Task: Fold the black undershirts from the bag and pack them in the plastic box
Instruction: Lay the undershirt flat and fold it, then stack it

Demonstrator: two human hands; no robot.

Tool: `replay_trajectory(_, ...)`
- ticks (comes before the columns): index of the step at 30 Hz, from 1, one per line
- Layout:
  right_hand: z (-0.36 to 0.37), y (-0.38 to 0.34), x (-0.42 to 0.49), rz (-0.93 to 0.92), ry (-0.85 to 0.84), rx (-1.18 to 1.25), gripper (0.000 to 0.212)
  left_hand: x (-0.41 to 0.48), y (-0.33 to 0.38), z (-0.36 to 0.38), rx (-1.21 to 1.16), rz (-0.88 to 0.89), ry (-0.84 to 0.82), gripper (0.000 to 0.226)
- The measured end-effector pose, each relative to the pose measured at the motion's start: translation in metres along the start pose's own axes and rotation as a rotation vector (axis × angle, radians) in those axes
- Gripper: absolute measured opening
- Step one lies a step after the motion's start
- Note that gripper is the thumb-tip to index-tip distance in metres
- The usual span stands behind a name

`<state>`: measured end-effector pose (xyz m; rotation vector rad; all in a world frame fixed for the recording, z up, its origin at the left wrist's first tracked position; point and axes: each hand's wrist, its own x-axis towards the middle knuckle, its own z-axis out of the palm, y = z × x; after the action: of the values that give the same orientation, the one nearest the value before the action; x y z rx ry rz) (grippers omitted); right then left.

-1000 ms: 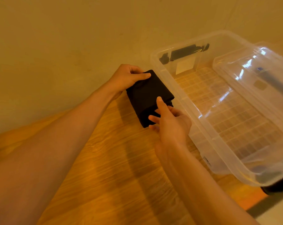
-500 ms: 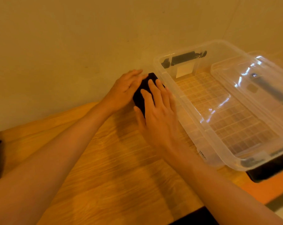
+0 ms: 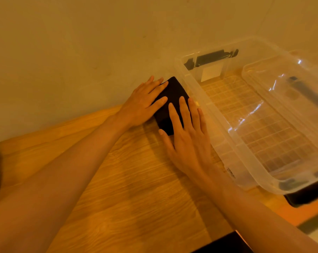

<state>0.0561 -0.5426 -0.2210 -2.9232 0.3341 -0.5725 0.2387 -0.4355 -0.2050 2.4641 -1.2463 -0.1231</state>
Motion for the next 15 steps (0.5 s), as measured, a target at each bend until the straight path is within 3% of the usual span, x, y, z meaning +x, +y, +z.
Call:
replay_trajectory(7, -0.006, -0.003, 0.001, 0.021, 0.015, 0.059, 0.070, -0.006, -0.001, -0.005, 0.002, -0.016, 0.052, 0.072)
replay_trajectory(12, -0.007, -0.001, -0.021, -0.007, -0.043, 0.026, 0.086, -0.033, -0.017, -0.009, 0.116, -0.278, 0.123, 0.067)
replay_trajectory(15, -0.011, -0.003, -0.041, 0.001, -0.080, 0.029, 0.089, -0.064, -0.020, -0.013, 0.135, -0.335, 0.125, 0.063)
